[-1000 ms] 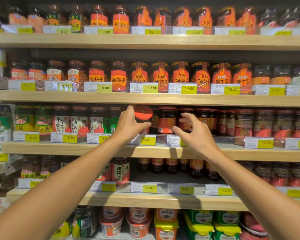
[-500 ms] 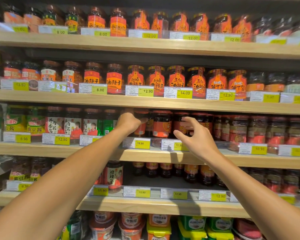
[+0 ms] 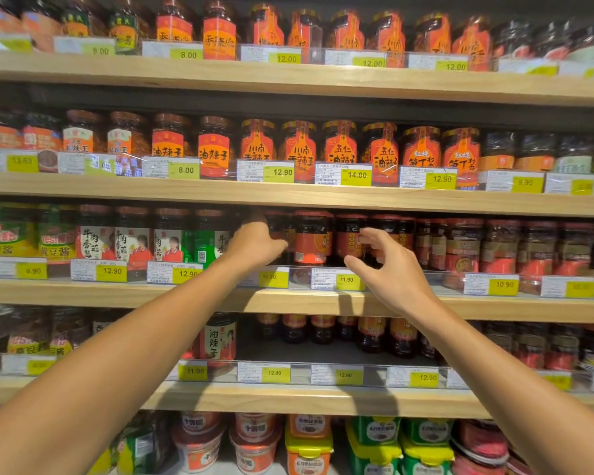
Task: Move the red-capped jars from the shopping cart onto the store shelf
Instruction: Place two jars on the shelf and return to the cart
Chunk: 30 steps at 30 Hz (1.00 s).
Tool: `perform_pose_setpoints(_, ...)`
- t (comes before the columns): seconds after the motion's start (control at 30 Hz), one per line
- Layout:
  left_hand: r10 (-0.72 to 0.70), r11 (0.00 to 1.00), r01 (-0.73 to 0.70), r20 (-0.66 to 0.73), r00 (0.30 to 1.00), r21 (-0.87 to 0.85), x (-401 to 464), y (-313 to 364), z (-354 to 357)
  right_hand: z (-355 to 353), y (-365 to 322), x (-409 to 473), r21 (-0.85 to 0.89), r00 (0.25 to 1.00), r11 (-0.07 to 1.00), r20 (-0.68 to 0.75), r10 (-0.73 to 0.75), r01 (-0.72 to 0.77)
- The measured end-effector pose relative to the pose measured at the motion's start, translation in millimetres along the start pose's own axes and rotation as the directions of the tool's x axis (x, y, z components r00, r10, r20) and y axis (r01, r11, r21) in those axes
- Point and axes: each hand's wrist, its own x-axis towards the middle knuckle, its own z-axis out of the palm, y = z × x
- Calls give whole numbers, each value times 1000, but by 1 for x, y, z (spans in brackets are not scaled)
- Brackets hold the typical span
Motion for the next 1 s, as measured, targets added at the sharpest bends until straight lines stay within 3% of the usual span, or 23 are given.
perform_pose_setpoints(0.13,110,983,-109,0,994,148,-28,-15,-9,-7,4,-12,-6,998,999,-21,-51,51)
perform_pose_setpoints(0.23,224,970,-213,-79,971,120,-52,-35,-17,-12,7,-23,15,996,997,-47,-74,74)
perform_pose_setpoints(0.4,528,849,-526,-132,839,53,-100,-48,-24,-19,12,-48,-3,990,991,-46,-136,136)
perform_pose_setpoints(0.57,702,706,-706,78,708,57,-137,-44,-2,-27,20,-89,-86,983,980,-17,-181,179)
perform_pose_setpoints(0.73,748,645,-764,234,621,-34,-161,-22,47,-46,56,-137,-214,988,966,82,-133,148)
perform_pose_setpoints(1.0,788,578,-789,394,473,-209,-194,22,136,-106,99,-224,-403,977,914,169,128,-50)
